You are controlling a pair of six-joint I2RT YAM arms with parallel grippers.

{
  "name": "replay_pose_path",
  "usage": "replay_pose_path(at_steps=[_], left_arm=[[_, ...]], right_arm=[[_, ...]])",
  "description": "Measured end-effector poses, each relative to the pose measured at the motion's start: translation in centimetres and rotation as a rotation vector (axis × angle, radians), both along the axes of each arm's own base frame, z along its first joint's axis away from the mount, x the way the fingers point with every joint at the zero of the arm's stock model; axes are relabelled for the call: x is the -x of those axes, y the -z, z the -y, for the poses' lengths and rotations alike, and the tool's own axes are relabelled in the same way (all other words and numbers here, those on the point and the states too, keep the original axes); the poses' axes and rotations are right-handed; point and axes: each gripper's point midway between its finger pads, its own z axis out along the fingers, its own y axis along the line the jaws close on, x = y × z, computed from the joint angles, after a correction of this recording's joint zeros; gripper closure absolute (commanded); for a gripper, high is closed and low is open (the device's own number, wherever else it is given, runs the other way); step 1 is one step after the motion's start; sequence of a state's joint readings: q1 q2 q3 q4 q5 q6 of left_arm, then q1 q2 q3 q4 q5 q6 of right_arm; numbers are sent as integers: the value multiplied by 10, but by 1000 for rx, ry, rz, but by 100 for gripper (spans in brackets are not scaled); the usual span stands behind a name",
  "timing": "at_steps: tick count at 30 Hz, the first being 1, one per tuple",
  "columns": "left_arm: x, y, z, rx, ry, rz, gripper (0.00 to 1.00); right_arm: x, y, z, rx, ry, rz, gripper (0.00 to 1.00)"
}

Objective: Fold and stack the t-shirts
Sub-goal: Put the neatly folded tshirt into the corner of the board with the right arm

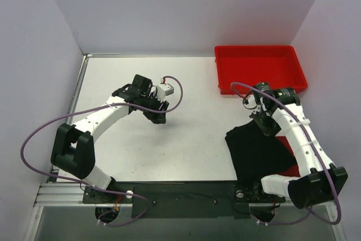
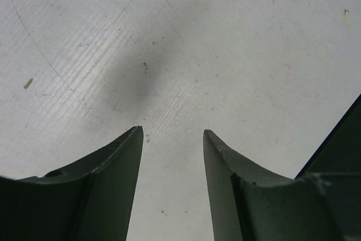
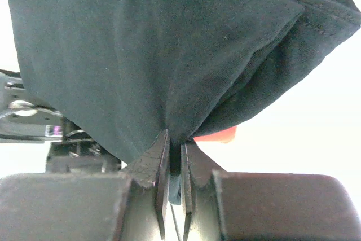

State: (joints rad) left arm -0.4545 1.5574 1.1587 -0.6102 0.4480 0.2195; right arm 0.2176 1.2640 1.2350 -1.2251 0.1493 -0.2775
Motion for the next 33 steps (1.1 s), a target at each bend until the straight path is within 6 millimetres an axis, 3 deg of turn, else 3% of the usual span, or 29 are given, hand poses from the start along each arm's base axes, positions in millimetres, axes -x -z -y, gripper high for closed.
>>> replay_pose_path(at_steps=[7, 11, 19, 26, 28, 33], left_arm=[[-1, -1, -1, -6, 6, 6, 43], [-1, -1, -1, -7, 7, 5, 43], [-5, -3, 0, -12, 10, 16, 43], [-6, -1, 0, -18, 11, 9, 43], [-6, 0, 0, -19, 11, 7, 43], [-6, 1, 0, -20, 12, 3, 43]], right_arm=[[15, -32, 34, 158, -59, 91, 100], [13, -46, 42, 200, -75, 116, 100], [17, -56, 50, 223, -94, 148, 100], [30, -67, 76, 301, -47, 144, 100], [35, -65, 83, 323, -46, 123, 100], [61, -33, 107, 374, -38, -62, 100]])
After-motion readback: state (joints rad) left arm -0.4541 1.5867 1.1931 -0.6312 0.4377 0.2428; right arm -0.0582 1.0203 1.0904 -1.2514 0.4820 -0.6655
